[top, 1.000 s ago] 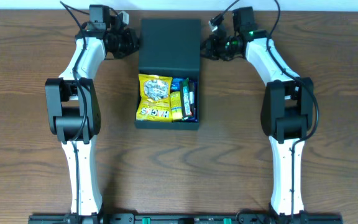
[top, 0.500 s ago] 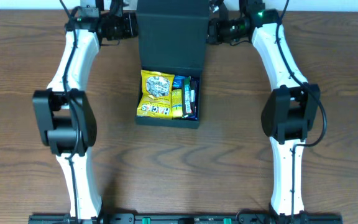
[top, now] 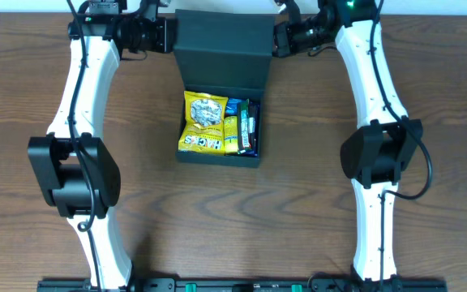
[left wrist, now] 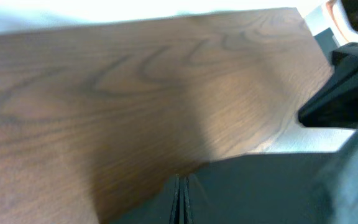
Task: Pack container
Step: 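Swing the lid forward with both grippers to close the box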
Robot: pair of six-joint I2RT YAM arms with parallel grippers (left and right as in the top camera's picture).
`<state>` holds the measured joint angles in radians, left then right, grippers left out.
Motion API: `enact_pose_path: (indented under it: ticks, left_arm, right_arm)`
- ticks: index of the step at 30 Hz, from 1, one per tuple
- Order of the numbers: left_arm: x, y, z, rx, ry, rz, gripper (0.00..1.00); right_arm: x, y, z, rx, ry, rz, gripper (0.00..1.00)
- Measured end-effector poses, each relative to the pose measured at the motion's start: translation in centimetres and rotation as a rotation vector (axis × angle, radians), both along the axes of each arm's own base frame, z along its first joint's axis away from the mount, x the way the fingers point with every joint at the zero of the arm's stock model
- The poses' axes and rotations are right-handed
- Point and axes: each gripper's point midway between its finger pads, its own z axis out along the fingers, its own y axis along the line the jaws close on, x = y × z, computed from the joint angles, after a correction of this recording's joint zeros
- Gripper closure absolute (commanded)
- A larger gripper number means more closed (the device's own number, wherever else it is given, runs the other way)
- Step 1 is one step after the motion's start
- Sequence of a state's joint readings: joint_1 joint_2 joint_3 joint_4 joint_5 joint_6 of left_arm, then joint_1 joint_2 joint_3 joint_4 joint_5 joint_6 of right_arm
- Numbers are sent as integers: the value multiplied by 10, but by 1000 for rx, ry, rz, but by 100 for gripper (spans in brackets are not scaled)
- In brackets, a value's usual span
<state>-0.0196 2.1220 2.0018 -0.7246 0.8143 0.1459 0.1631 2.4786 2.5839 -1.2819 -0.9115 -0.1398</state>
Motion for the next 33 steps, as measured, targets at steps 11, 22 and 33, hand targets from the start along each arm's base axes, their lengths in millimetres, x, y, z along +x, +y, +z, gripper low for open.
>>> enact_pose_path:
  ticks: [11,22,33]
  left_arm:
    - [-35,16,7,60,29,-68,94]
    - [-65,15,7,107,52,-165,94]
    - [-72,21,-2,154,89,-164,94]
  right_arm:
    - [-41,-13,3,-111,32,105,98]
    - [-70,-5,-7,-184,31,232,98]
    - [-63,-26,-3,-353,-31,175,98]
